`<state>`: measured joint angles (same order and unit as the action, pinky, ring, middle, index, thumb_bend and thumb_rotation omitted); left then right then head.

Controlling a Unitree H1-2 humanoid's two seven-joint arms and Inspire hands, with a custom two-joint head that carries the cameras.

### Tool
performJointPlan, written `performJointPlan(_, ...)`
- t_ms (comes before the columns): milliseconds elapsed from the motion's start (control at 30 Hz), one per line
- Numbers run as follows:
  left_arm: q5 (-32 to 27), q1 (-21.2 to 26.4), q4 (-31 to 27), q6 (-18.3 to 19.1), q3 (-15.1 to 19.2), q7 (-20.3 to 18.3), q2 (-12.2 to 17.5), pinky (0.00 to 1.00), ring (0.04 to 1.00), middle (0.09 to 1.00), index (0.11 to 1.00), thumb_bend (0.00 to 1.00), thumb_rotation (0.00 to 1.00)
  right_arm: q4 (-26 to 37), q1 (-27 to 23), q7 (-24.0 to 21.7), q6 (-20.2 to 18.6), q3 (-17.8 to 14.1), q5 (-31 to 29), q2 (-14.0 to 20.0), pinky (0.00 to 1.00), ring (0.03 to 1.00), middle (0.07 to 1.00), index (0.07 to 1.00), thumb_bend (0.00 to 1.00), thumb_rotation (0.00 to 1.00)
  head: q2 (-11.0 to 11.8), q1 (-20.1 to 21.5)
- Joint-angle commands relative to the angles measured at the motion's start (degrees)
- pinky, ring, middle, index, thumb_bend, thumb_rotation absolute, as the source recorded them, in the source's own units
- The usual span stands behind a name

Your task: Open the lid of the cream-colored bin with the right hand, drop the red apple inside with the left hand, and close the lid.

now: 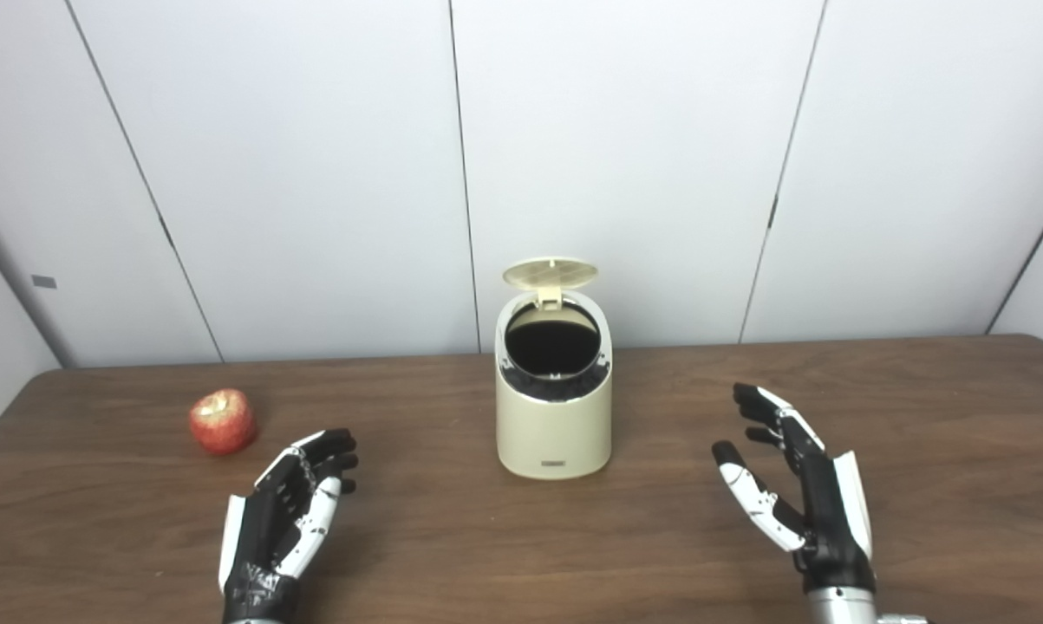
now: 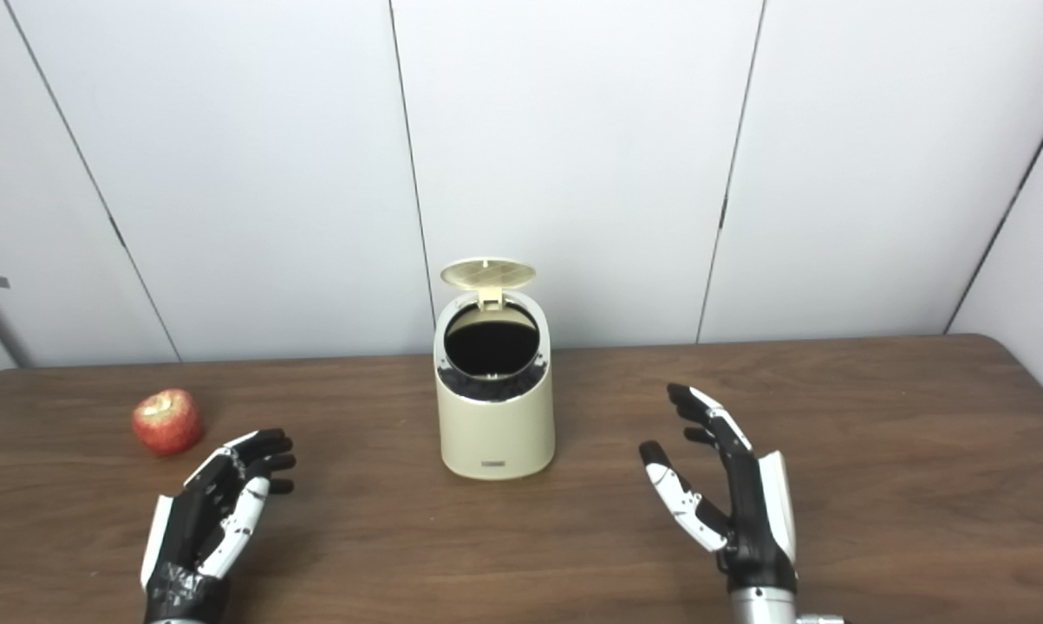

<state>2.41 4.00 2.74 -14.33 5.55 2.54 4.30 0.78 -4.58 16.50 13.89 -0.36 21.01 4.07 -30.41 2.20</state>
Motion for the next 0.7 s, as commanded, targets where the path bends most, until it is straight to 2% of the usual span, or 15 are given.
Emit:
performJointPlan(0,9.23,-0.47,0.56,-4.87,-0.71,3.27,2.24,0.60,0.695,0.719,0.716,0.28,0.34,1.29,0.29,0.26,2.36,-0.45,-0.39,0.11,0.71,0.785,0.787,0.780,0.22,0.52,-0.09,-0.05)
performJointPlan(33,12.76,-0.46,0.06,-6.37,-0.85,4.77,2.74,0.58,0.687,0.712,0.711,0.35,0.32,1.10,0.63,0.41,2.76,-0.55,-0.53,0.15,0.71,0.785,0.787,0.779,0.22,0.51,-0.07,-0.14)
performJointPlan(67,15.14,-0.37,-0.32,-7.67,-0.79,5.99,2.99,0.55,0.670,0.713,0.707,0.47,0.29,0.93,0.88,0.52,3.08,-0.63,-0.68,0.18,0.72,0.789,0.789,0.779,0.22,0.50,-0.04,-0.14)
performJointPlan(100,16.25,-0.32,-0.55,-8.45,-0.74,6.69,3.10,0.55,0.669,0.712,0.705,0.54,0.27,0.90,1.05,0.56,3.23,-0.68,-0.76,0.17,0.72,0.791,0.790,0.779,0.22,0.50,-0.04,-0.14)
performJointPlan(200,29.88,-0.18,-4.45,-8.23,-1.17,11.31,4.92,0.59,0.700,0.725,0.723,0.70,0.27,1.20,1.28,0.26,2.76,-0.94,-1.19,0.28,0.72,0.795,0.793,0.779,0.22,0.50,-0.39,-0.61)
performJointPlan(233,34.51,-0.07,-6.47,-6.91,-1.24,12.48,5.37,0.59,0.706,0.729,0.728,0.73,0.27,1.18,1.29,0.32,2.58,-1.04,-1.14,0.29,0.72,0.796,0.793,0.778,0.22,0.50,-0.40,-0.80)
performJointPlan(267,37.14,-0.01,-7.67,-5.95,-1.28,13.16,5.56,0.60,0.718,0.743,0.745,0.81,0.30,1.14,1.30,0.39,2.50,-1.10,-1.07,0.29,0.72,0.798,0.794,0.778,0.22,0.50,-0.40,-0.80)
performJointPlan(367,44.55,0.67,-12.20,-0.44,-0.38,13.47,6.58,0.63,0.760,0.790,0.795,0.93,0.36,0.48,1.19,0.51,2.79,-1.24,-1.06,0.30,0.73,0.803,0.797,0.780,0.22,0.52,-0.33,-1.08)
performJointPlan(467,49.27,2.28,-15.47,5.24,1.28,11.94,8.60,0.67,0.806,0.825,0.840,0.95,0.39,0.23,1.14,0.41,3.08,-1.23,-1.22,0.30,0.74,0.804,0.797,0.777,0.23,0.54,-0.23,-1.68)
performJointPlan(533,50.72,3.40,-16.36,8.03,1.99,10.91,9.94,0.66,0.819,0.832,0.854,0.97,0.39,0.18,1.09,0.38,3.16,-1.17,-1.20,0.31,0.74,0.805,0.797,0.776,0.23,0.55,-0.13,-1.67)
performJointPlan(600,51.30,4.87,-17.12,11.50,2.62,8.32,11.45,0.64,0.814,0.840,0.864,0.99,0.40,-0.06,1.00,0.54,3.46,-1.09,-1.00,0.31,0.74,0.805,0.797,0.774,0.22,0.55,0.06,-1.52)
performJointPlan(667,51.33,6.78,-17.05,14.48,2.95,4.80,14.17,0.63,0.799,0.841,0.860,1.00,0.41,0.10,1.01,0.63,3.00,-1.16,-1.10,-0.05,0.74,0.804,0.795,0.773,0.23,0.54,0.12,-1.43)
